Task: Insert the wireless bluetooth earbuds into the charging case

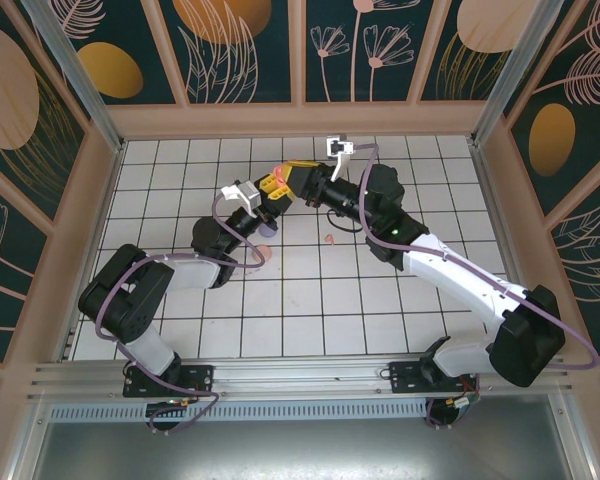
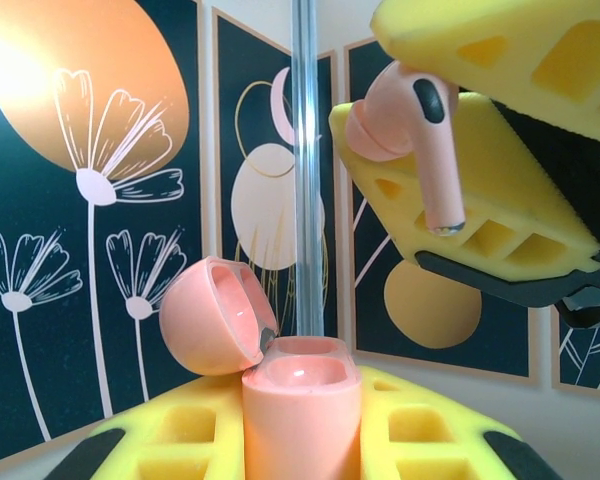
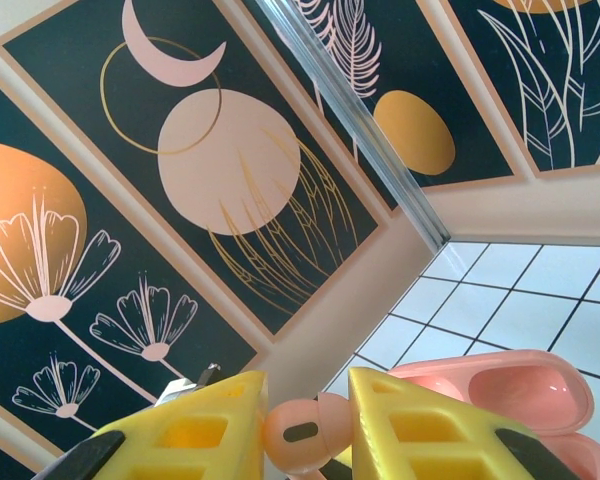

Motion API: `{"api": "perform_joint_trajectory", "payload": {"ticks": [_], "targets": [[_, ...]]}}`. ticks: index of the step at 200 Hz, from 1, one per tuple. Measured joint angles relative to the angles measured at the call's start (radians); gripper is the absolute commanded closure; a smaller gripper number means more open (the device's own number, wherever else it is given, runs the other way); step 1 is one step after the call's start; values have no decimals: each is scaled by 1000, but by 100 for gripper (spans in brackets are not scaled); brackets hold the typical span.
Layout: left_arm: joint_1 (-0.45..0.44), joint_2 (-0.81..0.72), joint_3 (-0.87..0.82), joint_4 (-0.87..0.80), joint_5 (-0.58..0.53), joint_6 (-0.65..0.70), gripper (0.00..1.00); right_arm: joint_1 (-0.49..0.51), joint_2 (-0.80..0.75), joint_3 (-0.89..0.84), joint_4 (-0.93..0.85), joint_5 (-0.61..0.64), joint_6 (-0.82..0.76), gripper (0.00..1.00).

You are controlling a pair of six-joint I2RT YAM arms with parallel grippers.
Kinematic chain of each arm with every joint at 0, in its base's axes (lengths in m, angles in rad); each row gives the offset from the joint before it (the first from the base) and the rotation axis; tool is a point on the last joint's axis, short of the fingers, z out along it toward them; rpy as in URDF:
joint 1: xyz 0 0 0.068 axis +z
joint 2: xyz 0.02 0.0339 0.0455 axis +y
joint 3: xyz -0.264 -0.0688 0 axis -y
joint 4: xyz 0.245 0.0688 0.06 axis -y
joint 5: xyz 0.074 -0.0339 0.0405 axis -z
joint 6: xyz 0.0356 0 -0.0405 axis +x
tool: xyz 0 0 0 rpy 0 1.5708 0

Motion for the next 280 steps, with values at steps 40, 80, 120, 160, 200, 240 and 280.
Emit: {"api": "perform_joint_trajectory", "payload": {"ticks": [40,80,120,160,200,240,280], "targets": [[-6,0,0,0,2,0,100,0,25,0,7,0,0,74],[-10,-4,0,-1,3,0,100,0,51,0,7,0,0,75],[-10,-9,0,-2,3,0,100,0,51,0,14,0,-1,75],[-10,-12,0,-2,2,0,100,0,53,0,21,0,-1,75],[-10,-13,0,-9,-1,0,100,0,58,0,26,3,-2,75],[-10,-27,0,-28,-1,36,100,0,58,0,28,4,-17,75],[-11,-63,-4,-85,2,107,100,0,44,-16,39,4,-47,75]]}}
